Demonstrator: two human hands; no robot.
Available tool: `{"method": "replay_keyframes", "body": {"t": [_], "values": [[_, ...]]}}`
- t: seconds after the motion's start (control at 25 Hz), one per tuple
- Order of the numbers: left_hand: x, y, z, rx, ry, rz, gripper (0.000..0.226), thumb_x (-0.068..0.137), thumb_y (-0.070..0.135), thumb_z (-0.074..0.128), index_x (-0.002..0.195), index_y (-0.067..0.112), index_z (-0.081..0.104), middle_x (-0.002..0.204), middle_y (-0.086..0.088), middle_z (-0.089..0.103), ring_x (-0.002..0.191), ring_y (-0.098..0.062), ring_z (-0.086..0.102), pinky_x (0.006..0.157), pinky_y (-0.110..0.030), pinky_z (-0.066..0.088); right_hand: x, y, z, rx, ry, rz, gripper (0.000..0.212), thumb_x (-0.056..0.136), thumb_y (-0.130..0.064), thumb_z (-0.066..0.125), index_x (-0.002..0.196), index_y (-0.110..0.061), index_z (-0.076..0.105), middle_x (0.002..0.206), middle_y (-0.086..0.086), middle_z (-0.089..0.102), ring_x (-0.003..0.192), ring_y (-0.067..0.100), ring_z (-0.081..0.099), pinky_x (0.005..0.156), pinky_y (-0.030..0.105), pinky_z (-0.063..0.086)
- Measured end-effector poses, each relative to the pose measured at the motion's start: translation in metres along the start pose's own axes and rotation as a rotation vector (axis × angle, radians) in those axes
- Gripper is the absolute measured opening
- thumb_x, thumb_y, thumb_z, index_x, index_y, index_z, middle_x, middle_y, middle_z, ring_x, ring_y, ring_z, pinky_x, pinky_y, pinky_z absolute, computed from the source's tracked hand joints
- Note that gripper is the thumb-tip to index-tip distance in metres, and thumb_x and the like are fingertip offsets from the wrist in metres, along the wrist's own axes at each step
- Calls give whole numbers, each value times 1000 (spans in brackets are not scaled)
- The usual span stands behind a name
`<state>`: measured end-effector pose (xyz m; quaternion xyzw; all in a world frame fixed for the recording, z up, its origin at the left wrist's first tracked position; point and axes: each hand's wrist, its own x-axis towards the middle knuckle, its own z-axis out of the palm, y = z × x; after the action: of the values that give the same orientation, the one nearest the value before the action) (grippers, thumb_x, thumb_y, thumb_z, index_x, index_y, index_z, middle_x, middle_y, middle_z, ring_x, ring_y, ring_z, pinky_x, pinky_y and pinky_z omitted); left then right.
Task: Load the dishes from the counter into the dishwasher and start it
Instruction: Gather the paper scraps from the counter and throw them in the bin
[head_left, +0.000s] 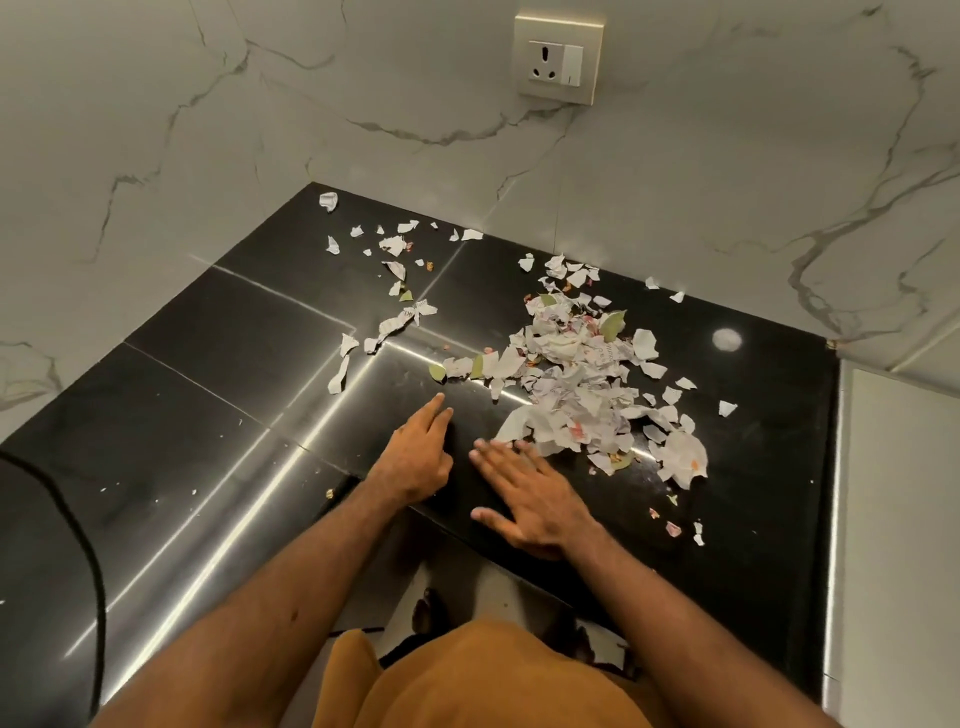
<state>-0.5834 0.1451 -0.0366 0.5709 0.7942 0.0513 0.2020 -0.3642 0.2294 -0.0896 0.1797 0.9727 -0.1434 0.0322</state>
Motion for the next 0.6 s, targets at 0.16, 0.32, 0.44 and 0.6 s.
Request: {"method": "replay_keyframes", "body": {"t": [0.16, 0.32, 0.44, 0.6], "values": [[0, -41, -12, 34, 62, -2, 75, 102, 40, 51, 163, 14, 18, 172, -3, -1, 158, -23, 8, 126, -48, 23, 19, 13, -15, 139, 135, 469, 78, 104, -72, 11, 167, -25, 3, 174, -5, -5, 160, 10, -10, 131, 41, 2], [5, -90, -18, -61, 167, -110, 87, 100, 57, 49, 165, 16, 6, 173, -3, -6, 159, -24, 3, 125, -52, 21, 55, -20, -19, 191, 218, 365, 68, 109, -61, 22, 167, -26, 16, 175, -5, 6, 160, 9, -4, 131, 37, 2], [18, -124, -26, -225, 233, -248, 92, 99, 65, 43, 165, 17, 1, 173, -3, -5, 159, -22, 4, 124, -53, 19, 84, -48, -11, 227, 195, 420, 68, 109, -61, 22, 167, -27, 13, 174, -8, 0, 159, 6, -10, 131, 35, 0], [49, -162, -35, -345, 248, -279, 97, 97, 76, 32, 165, 16, -1, 173, -3, -2, 159, -18, 1, 127, -47, 14, 92, -55, 1, 156, 179, 494, 67, 109, -61, 20, 167, -28, 9, 174, -9, -2, 158, 3, -13, 131, 35, -1]]}}
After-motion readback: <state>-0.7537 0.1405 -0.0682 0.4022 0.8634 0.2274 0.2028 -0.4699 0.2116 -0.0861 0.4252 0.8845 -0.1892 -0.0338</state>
